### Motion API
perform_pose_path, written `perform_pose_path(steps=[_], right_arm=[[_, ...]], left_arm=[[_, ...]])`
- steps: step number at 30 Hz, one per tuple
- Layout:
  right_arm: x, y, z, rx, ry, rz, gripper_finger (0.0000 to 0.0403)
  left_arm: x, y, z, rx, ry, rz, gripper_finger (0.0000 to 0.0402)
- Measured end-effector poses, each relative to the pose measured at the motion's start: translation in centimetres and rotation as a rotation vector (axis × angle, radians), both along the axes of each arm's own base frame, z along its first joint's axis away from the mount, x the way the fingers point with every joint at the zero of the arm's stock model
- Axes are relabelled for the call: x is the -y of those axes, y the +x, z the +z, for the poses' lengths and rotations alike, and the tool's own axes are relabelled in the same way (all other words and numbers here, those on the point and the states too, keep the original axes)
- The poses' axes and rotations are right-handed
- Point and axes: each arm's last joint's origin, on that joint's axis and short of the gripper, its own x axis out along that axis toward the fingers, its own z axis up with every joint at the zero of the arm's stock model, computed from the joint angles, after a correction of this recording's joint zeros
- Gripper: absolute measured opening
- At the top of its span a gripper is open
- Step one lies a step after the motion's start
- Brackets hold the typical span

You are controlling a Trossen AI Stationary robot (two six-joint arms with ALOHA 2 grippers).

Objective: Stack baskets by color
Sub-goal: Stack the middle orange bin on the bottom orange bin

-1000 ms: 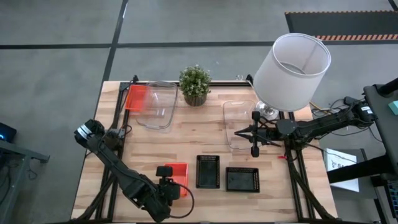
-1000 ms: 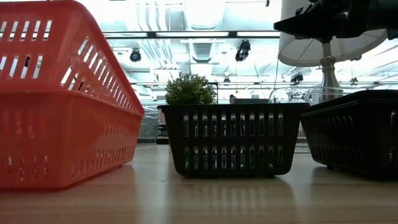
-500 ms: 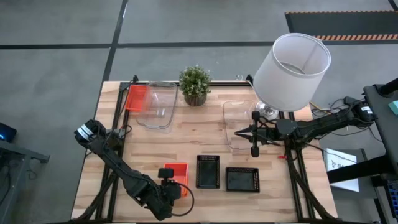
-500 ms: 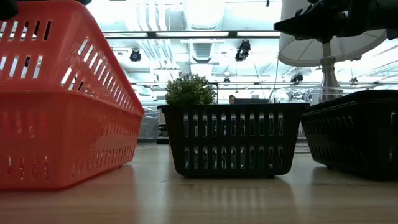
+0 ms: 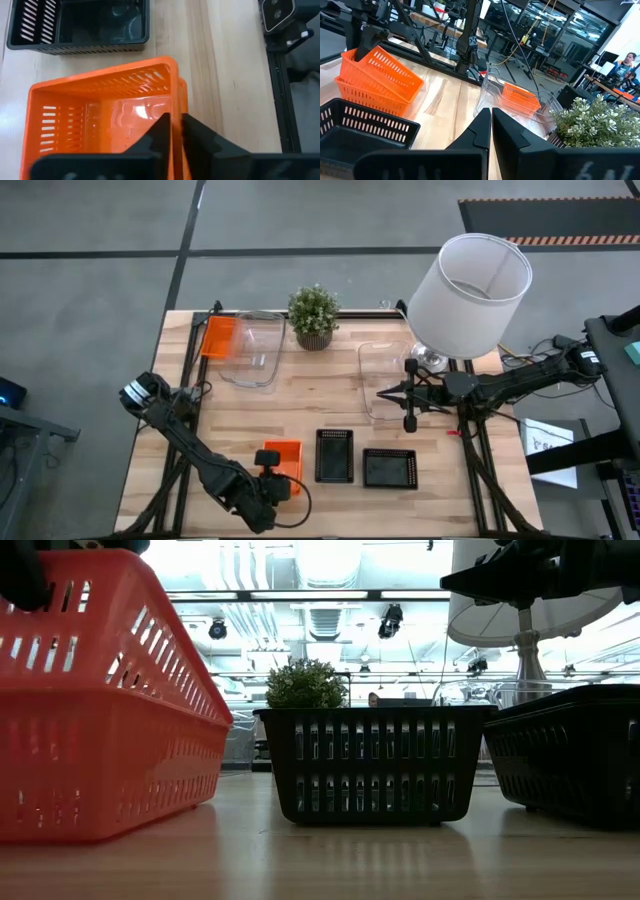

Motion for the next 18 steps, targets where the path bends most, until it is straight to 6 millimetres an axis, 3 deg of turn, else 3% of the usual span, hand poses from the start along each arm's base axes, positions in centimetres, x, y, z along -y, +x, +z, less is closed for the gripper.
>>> perform_pose_path(steps=[2, 13, 18], right_arm=[[0.0, 0.0, 0.0, 0.0, 0.0, 0.0, 0.0009], [0.0, 0.0, -0.01, 0.0, 0.004, -0.001, 0.0009], [0.0, 0.0, -0.02, -0.001, 0.007, -0.001, 0.0009]], left_arm=[[-0.03, -0.03, 0.11, 0.002, 0.0, -0.004, 0.0007], [-0.12, 0.02, 0.79, 0.047, 0.058, -0.043, 0.0001], [-0.39, -0.18, 0.1, 0.033, 0.1, -0.065, 0.0001]])
